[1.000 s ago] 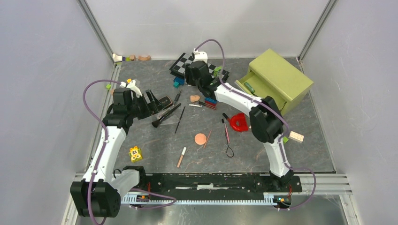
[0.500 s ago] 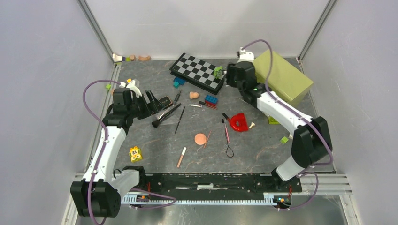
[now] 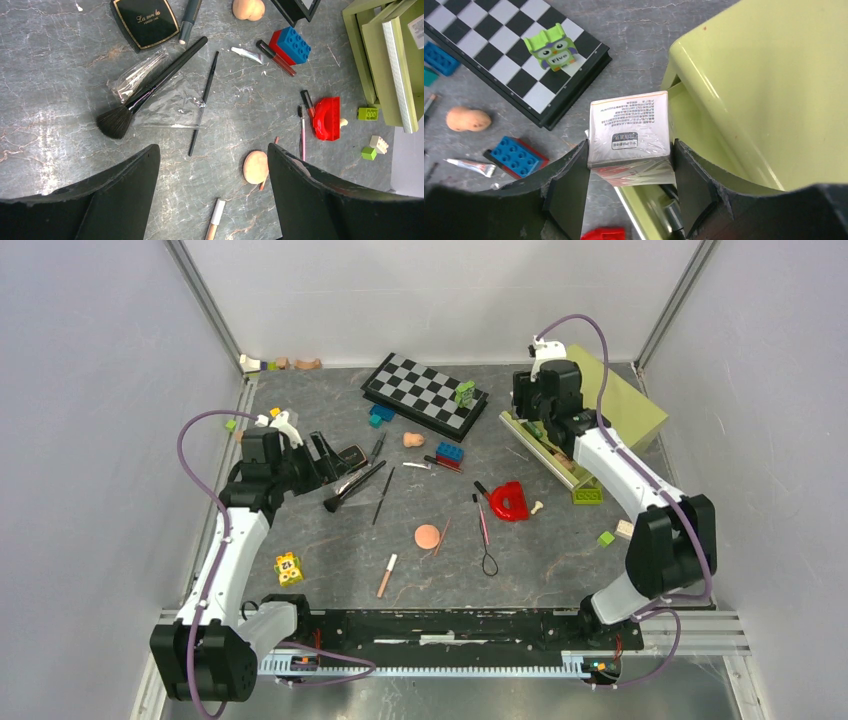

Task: Organize the makeup
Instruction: Place the makeup in the drawer, then pick up the makeup from the center of the board.

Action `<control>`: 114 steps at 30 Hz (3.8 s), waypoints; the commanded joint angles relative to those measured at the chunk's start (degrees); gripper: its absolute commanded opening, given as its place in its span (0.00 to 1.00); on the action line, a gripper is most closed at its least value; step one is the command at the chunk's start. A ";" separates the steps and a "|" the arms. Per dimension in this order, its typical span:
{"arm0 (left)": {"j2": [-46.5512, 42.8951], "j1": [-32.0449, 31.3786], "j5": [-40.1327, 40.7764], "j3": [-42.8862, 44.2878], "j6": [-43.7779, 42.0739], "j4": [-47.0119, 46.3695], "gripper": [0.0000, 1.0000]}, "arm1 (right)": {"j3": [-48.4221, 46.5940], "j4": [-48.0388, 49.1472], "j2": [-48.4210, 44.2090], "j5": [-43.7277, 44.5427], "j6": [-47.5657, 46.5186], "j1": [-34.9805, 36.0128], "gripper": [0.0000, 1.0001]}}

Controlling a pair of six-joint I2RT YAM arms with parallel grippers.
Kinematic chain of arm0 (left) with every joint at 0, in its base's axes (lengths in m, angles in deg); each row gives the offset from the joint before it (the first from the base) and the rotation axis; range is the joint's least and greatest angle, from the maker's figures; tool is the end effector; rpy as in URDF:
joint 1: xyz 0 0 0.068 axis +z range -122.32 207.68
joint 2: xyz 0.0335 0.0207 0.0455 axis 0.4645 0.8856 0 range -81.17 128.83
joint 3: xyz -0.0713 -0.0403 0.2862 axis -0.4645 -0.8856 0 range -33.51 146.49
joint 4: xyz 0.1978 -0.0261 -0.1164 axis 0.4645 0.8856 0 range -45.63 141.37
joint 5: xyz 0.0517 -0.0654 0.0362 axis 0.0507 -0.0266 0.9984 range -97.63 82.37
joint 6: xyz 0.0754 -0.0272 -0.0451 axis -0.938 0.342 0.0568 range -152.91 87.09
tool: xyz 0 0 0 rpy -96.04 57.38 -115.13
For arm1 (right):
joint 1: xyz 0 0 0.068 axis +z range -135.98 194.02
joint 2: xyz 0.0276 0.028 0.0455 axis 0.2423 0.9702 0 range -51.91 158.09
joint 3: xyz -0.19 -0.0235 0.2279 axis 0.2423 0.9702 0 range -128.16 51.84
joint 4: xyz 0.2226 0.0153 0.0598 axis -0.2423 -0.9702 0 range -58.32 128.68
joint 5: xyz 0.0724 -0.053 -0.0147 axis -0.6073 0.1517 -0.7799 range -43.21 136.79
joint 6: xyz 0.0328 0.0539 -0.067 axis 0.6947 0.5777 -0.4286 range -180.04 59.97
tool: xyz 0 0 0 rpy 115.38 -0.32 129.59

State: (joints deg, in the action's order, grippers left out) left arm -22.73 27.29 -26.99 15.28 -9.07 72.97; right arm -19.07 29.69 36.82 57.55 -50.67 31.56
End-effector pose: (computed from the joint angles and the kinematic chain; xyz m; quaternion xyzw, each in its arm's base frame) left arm 0.2068 -0.0289 0.2899 -0.1084 0.8833 -0.2382 0.3889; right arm 0.3598 0.0975 0.3253 -0.0114 0.8494 0.0436 0.5259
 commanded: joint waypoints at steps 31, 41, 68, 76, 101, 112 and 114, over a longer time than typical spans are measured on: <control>3.47 0.28 -0.07 1.13 2.14 -1.88 0.84 | -7.08 -2.45 9.42 2.61 -35.61 -2.08 0.30; 3.27 1.97 0.19 1.13 2.10 -1.91 0.84 | -5.87 -1.61 11.38 2.32 -38.15 -2.07 0.47; 3.25 2.23 -0.67 1.05 2.25 -2.06 0.84 | -3.75 0.68 6.07 7.16 -36.40 -1.99 0.80; 3.14 2.23 -0.75 0.98 2.27 -2.06 0.84 | -3.82 0.85 4.85 3.63 -34.76 -1.98 0.77; 3.60 2.23 -1.03 0.86 2.35 -2.19 0.84 | -11.17 -8.44 12.23 -8.64 -30.82 -2.16 0.01; 3.46 2.27 -0.77 0.95 2.29 -2.14 0.84 | -13.40 -9.95 16.30 -8.10 -30.02 -2.98 0.00; 3.48 2.31 -0.77 0.95 2.35 -2.19 0.84 | -13.11 -10.01 16.54 -7.46 -30.11 -3.12 0.00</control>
State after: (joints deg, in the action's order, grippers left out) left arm -19.26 29.22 -27.21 15.28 -9.05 72.93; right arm -30.55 20.55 52.18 49.77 -81.31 29.16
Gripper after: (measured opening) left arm 0.843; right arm 0.006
